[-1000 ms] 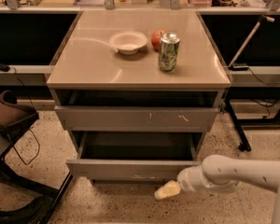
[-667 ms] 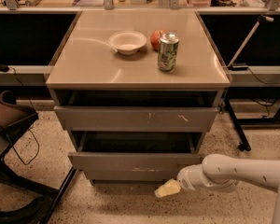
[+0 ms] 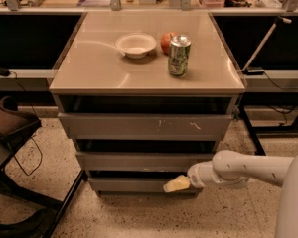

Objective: Close middle drawer

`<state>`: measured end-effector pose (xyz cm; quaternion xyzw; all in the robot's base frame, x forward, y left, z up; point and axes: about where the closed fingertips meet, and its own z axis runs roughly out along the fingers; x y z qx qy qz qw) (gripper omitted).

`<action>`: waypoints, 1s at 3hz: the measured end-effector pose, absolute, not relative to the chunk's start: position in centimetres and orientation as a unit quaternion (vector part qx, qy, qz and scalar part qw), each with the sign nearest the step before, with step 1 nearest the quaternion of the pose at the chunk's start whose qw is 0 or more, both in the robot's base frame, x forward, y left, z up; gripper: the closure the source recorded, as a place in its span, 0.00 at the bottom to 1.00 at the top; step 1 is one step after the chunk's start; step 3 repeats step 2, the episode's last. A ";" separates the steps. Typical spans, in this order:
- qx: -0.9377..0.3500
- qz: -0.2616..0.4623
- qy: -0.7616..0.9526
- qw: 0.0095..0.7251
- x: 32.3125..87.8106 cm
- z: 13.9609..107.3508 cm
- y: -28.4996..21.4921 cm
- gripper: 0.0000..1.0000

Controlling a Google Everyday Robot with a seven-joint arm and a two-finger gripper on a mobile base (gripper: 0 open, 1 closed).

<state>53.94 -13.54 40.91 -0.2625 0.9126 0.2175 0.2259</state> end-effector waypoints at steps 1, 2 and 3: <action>-0.247 0.203 0.916 0.242 57.2 42.9 -13.3 0.00; -0.247 0.203 0.916 0.242 57.2 42.9 -13.3 0.00; -0.247 0.203 0.916 0.242 57.2 42.9 -13.3 0.00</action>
Offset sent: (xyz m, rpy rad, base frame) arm 0.1784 0.0134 0.1016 -0.0442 -0.1655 -0.2073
